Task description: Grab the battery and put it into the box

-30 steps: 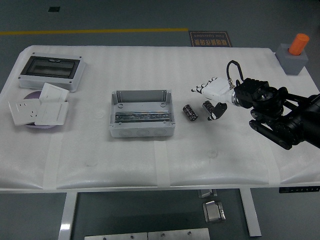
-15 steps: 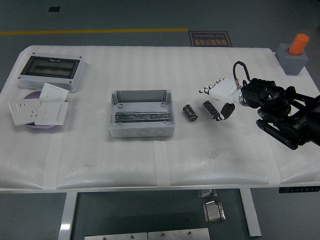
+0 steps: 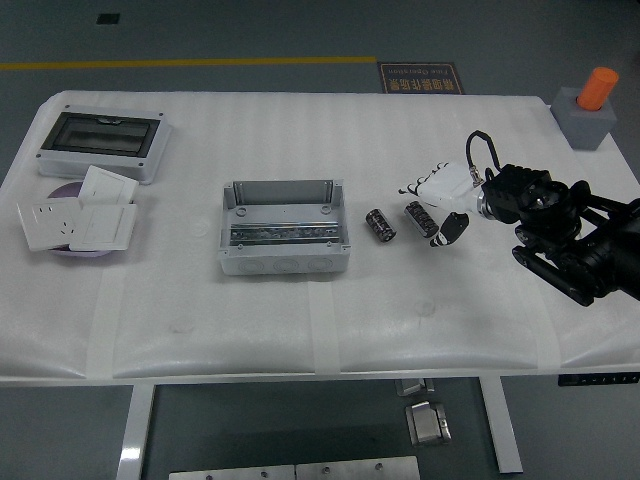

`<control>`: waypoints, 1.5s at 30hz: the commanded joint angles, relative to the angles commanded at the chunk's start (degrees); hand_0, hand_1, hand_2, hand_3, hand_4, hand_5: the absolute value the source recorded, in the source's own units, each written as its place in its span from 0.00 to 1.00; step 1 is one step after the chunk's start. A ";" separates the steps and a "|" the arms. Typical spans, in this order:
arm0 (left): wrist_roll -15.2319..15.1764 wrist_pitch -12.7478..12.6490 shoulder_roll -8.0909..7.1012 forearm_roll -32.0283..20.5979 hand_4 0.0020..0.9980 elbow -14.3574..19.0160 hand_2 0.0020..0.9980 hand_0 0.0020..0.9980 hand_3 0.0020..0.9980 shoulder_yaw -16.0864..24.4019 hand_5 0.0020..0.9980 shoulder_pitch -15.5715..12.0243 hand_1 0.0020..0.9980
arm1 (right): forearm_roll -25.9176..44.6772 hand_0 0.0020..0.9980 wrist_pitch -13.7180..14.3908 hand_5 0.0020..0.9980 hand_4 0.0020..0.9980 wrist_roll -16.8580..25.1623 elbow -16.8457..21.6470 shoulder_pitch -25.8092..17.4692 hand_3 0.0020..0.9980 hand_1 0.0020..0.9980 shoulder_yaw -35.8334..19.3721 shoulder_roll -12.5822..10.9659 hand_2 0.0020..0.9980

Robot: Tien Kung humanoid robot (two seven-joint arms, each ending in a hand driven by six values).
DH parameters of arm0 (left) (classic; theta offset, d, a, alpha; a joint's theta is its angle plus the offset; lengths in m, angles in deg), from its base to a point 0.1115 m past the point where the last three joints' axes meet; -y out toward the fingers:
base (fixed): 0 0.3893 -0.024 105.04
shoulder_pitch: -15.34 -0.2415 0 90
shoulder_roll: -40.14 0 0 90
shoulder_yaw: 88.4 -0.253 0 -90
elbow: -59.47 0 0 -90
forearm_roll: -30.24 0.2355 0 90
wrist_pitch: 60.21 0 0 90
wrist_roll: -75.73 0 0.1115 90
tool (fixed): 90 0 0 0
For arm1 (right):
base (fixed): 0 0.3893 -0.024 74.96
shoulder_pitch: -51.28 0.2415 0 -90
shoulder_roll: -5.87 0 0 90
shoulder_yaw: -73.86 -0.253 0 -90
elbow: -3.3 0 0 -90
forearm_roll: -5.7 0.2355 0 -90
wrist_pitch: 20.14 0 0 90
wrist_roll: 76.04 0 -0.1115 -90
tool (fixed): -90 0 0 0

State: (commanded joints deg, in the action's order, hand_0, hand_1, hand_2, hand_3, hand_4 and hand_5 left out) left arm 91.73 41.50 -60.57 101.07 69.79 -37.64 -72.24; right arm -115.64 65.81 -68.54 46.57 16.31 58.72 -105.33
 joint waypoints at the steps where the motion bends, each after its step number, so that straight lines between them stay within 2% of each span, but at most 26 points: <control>1: -0.07 -0.03 -0.01 -0.10 0.43 0.00 0.44 0.61 0.50 -0.12 0.47 0.02 0.65 | -0.09 0.88 0.12 0.20 0.72 0.03 0.01 -0.04 0.87 0.73 -0.03 -0.02 0.79; 6: -0.38 -0.10 0.03 -1.03 0.43 0.00 0.44 0.61 0.50 -1.04 0.47 0.04 0.65 | 0.04 0.88 0.75 0.20 0.72 0.05 -0.07 -0.26 0.87 0.73 -0.01 -0.07 0.79; 7: -0.42 -0.11 0.05 -1.21 0.43 0.00 0.44 0.61 0.50 -1.20 0.47 0.04 0.65 | 0.15 0.86 0.86 0.18 0.66 0.03 -0.11 -0.30 0.85 0.72 0.01 -0.07 0.77; 12: -0.62 -0.12 0.09 -1.87 0.43 0.00 0.44 0.61 0.50 -1.93 0.47 0.05 0.65 | 1.12 0.86 1.52 0.18 0.66 -0.29 -0.25 -0.72 0.85 0.72 0.34 -0.03 0.77; 13: -0.62 -0.13 0.12 -1.85 0.44 0.00 0.44 0.61 0.50 -1.88 0.47 0.05 0.65 | 1.33 0.84 1.68 0.14 0.55 -0.37 -0.28 -0.80 0.77 0.71 0.44 0.00 0.75; 22: -0.93 -0.27 0.23 -2.01 0.44 0.00 0.44 0.61 0.50 -2.14 0.48 0.09 0.65 | 1.90 0.84 2.27 0.13 0.53 -0.49 -0.26 -1.34 0.77 0.70 0.59 0.51 0.74; 30: -1.11 -0.54 0.25 -0.98 0.44 0.00 0.44 0.61 0.50 -1.60 0.48 -0.11 0.65 | 3.42 0.84 3.51 0.12 0.50 -0.88 1.29 -0.34 0.75 0.70 1.41 -0.27 0.73; 31: -1.12 -0.56 0.27 -0.85 0.44 0.00 0.44 0.61 0.50 -1.56 0.48 -0.12 0.65 | 3.84 0.83 3.83 0.13 0.49 -1.00 1.58 -0.15 0.73 0.69 1.65 -0.41 0.70; 33: -1.17 -0.61 0.30 -0.84 0.44 0.00 0.44 0.61 0.50 -1.59 0.48 -0.15 0.65 | 4.84 0.83 4.55 0.13 0.49 -1.35 2.10 0.14 0.73 0.69 2.21 -0.69 0.70; 36: -1.21 -0.71 0.36 -0.98 0.44 0.00 0.44 0.61 0.50 -1.51 0.48 -0.20 0.65 | 8.19 0.83 7.02 0.13 0.49 -2.91 3.68 0.51 0.73 0.69 4.37 -1.74 0.70; 37: -1.19 -0.73 0.39 -0.95 0.44 0.00 0.44 0.61 0.50 -1.37 0.48 -0.24 0.65 | 9.39 0.83 8.18 0.13 0.49 -3.70 4.46 0.53 0.70 0.67 5.44 -2.29 0.66; 41: -0.91 -0.78 0.55 -0.13 0.44 0.00 0.44 0.61 0.50 -0.18 0.48 -0.68 0.65 | 15.26 0.83 14.54 0.13 0.49 -7.37 8.92 0.15 0.70 0.67 9.60 -5.15 0.66; 45: -0.58 -0.79 0.66 0.88 0.43 0.00 0.44 0.61 0.50 1.09 0.48 -1.18 0.65 | 17.90 0.82 20.03 0.12 0.49 -9.29 14.00 -0.76 0.69 0.67 5.60 -6.93 0.65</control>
State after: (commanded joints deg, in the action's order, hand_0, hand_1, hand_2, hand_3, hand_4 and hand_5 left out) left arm 91.16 40.71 -59.91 101.94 69.79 -36.55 -73.42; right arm -97.74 85.83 -77.83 60.56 15.54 64.32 -112.25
